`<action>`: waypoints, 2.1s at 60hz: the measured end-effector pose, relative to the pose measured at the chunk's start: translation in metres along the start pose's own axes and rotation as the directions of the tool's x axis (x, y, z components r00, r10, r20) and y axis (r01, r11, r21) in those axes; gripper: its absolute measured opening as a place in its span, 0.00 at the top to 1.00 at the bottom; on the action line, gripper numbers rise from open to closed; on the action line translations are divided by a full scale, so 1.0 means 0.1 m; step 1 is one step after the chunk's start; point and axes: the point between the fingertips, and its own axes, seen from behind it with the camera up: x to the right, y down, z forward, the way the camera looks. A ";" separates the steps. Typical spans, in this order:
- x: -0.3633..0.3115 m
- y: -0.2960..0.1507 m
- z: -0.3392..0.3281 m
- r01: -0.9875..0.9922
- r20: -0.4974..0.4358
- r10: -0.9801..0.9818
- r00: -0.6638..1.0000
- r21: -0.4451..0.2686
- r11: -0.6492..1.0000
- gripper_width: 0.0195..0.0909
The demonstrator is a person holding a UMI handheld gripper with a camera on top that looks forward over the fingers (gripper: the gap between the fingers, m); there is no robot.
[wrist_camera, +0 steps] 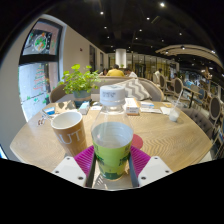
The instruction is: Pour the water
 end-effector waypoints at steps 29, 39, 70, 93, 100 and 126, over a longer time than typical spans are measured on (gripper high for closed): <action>0.50 -0.80 -0.22 0.302 -0.190 -0.301 0.935 -0.023 0.953 0.73; 0.75 -1.55 -0.19 0.652 -0.319 -0.642 0.697 -0.091 0.753 0.73; -0.17 -1.82 0.44 0.878 -0.251 -0.847 -0.469 -0.239 -0.415 0.74; -0.11 -1.81 0.41 0.935 -0.234 -0.910 -0.343 -0.180 -0.306 0.73; -0.06 -2.00 0.22 0.996 -0.272 -0.961 -0.046 -0.089 -0.022 0.73; 0.34 -1.86 0.34 0.330 0.061 -0.339 0.939 0.120 0.936 0.73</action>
